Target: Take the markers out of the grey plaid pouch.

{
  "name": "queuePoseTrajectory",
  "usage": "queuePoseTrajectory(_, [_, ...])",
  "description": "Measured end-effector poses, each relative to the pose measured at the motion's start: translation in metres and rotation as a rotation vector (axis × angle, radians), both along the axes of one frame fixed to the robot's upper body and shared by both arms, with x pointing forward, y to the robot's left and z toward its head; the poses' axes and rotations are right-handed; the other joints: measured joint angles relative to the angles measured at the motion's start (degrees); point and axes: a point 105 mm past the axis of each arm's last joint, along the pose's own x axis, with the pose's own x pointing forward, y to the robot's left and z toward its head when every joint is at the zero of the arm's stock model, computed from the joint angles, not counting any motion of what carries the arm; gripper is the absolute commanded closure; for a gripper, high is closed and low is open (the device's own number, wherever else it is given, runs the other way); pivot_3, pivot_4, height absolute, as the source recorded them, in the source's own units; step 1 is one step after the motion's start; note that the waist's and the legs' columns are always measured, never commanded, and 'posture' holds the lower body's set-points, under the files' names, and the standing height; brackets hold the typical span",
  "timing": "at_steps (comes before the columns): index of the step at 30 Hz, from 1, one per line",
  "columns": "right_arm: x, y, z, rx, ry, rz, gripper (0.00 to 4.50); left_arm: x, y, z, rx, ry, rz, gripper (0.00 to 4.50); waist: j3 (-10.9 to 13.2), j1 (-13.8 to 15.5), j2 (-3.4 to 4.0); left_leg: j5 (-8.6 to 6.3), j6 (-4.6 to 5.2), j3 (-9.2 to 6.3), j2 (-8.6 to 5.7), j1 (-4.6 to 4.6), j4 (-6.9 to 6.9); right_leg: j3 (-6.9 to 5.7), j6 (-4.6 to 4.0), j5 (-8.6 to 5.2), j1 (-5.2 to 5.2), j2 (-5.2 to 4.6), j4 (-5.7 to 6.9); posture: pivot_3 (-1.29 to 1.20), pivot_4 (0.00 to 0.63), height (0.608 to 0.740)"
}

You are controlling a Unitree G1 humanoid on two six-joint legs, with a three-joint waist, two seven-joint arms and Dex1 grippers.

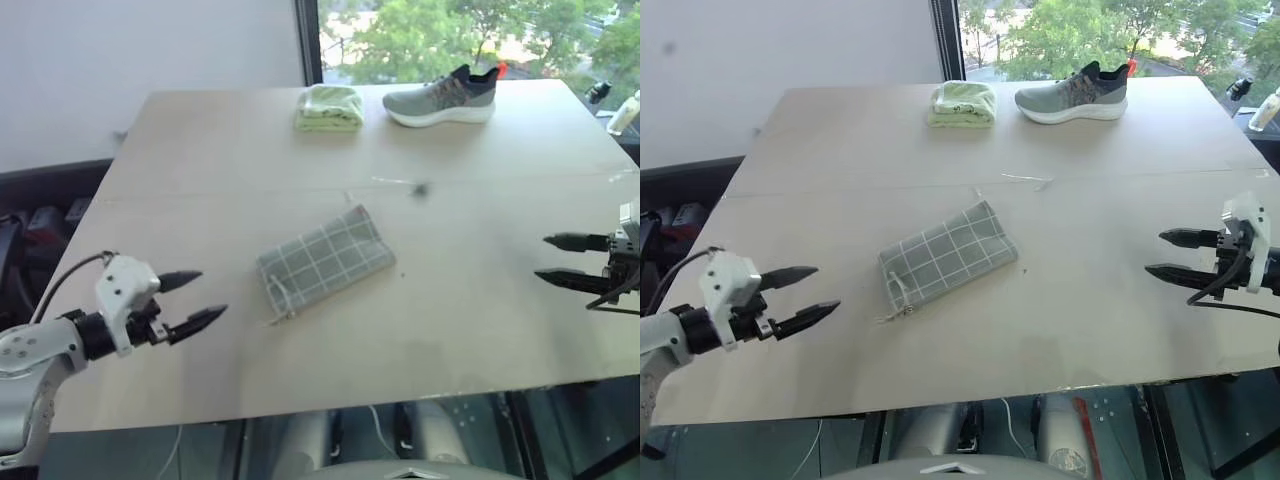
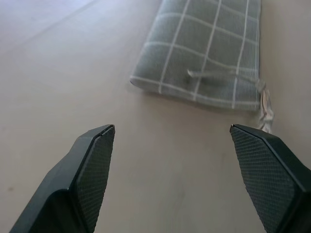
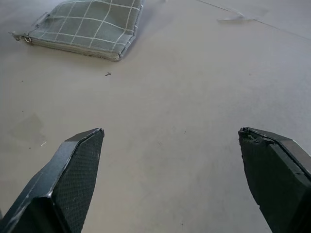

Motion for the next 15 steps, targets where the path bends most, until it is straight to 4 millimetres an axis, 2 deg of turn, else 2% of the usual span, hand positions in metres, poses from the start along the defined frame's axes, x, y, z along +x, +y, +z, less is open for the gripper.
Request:
queuePoseTrajectory(2, [-0.003,0.004,0.0,0.004,-0.005,0.005,0.0,0.001,-0.006,-0.007,0.034,-0.02,-0.024,0.58,-0.01,0.07,0.01,-0.04,0.05,-0.01,0.0,0.0,-0.03,-0.01,0.0,0.0,0.0,-0.04,0.0,0.0,0.15,0.74])
queuePoseTrajectory(7, [-0.021,0.036,-0.014,0.066,0.029,0.065,0.0,0.001,-0.027,-0.03,0.166,-0.107,-0.145,0.58,-0.03,0.17,0.01,-0.27,-0.07,-0.03,-0.01,0.0,-0.05,-0.02,-0.01,0.01,-0.02,-0.15,0.02,0.0,0.15,0.74])
queuePoseTrajectory(12, [-0.031,0.056,-0.018,0.094,0.033,0.092,0.0,0.021,-0.034,-0.028,0.305,-0.296,-0.231,0.58,-0.11,0.17,0.11,-0.27,-0.08,0.0,-0.01,0.02,-0.04,-0.07,-0.02,0.02,0.0,-0.21,0.08,0.0,0.15,0.74])
queuePoseTrajectory(15, [-0.031,0.062,-0.015,0.098,0.016,0.088,0.0,0.034,-0.041,-0.026,0.337,-0.395,-0.259,0.58,-0.16,0.16,0.18,-0.27,-0.08,0.02,-0.02,0.03,-0.02,-0.08,-0.02,0.02,0.01,-0.23,0.08,0.0,0.15,0.74])
